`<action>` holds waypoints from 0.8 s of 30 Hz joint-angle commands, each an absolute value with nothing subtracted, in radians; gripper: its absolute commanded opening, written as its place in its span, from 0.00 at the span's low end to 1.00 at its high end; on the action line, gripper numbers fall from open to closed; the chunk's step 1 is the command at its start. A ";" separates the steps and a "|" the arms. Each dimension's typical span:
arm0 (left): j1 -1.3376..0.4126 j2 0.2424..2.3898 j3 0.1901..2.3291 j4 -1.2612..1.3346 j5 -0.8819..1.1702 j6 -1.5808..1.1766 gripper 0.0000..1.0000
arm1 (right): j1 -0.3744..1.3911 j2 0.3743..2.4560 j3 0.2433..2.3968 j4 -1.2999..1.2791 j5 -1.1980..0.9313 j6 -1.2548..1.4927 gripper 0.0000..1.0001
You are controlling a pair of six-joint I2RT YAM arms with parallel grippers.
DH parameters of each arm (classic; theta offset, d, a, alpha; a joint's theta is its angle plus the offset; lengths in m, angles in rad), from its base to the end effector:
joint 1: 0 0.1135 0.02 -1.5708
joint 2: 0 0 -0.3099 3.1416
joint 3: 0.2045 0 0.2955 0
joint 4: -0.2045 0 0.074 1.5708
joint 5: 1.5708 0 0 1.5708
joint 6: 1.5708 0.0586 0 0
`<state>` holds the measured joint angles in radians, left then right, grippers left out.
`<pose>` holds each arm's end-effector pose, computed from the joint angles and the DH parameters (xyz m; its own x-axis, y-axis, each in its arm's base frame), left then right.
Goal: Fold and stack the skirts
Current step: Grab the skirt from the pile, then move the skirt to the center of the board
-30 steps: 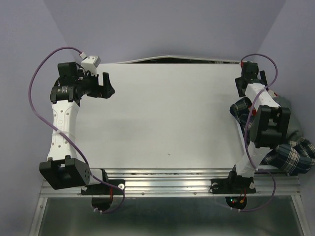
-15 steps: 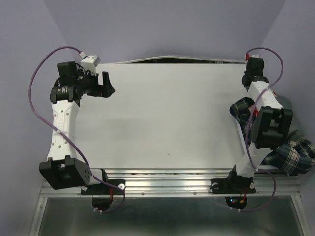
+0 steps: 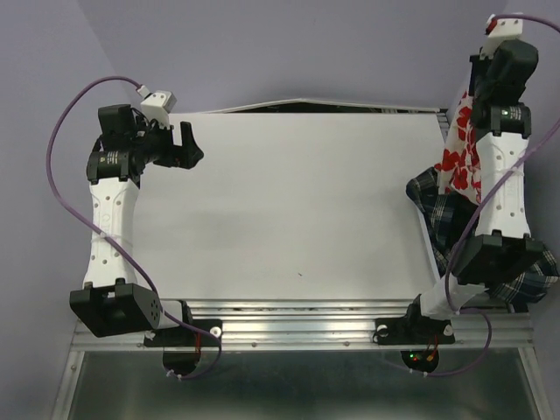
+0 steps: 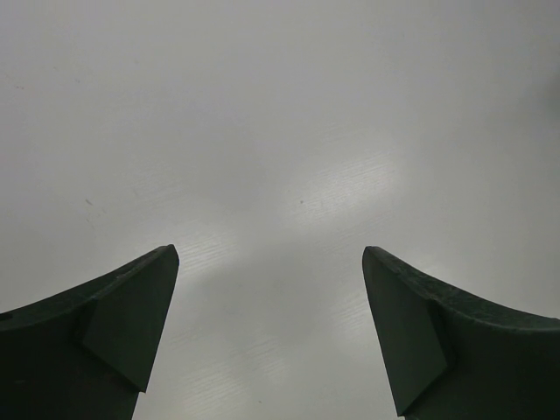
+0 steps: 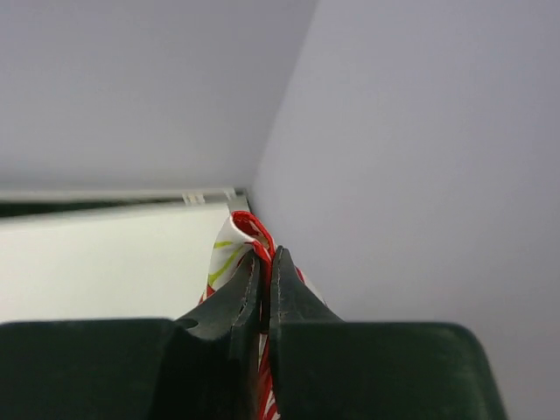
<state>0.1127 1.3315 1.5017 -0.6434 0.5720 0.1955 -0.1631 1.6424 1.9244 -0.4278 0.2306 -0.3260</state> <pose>0.3327 0.0057 0.4665 -0.3696 0.1226 -0.9211 0.4649 0.8827 -0.0691 0.4251 -0.0835 0.5417 -0.2579 -0.2735 -0.9266 0.3152 0.8828 -0.3483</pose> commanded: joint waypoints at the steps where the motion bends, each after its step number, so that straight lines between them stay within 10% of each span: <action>1: 0.109 1.302 1.552 -0.591 0.609 0.181 0.99 | -0.161 1.611 2.210 -0.416 0.032 -0.209 0.01; 11: 0.121 1.273 1.536 -0.514 0.676 0.163 0.99 | -0.115 1.546 2.201 -0.109 -0.498 0.156 0.01; 24: 0.183 1.230 1.404 -0.451 0.759 0.156 0.99 | 0.442 1.654 1.827 -0.140 -0.402 0.106 0.01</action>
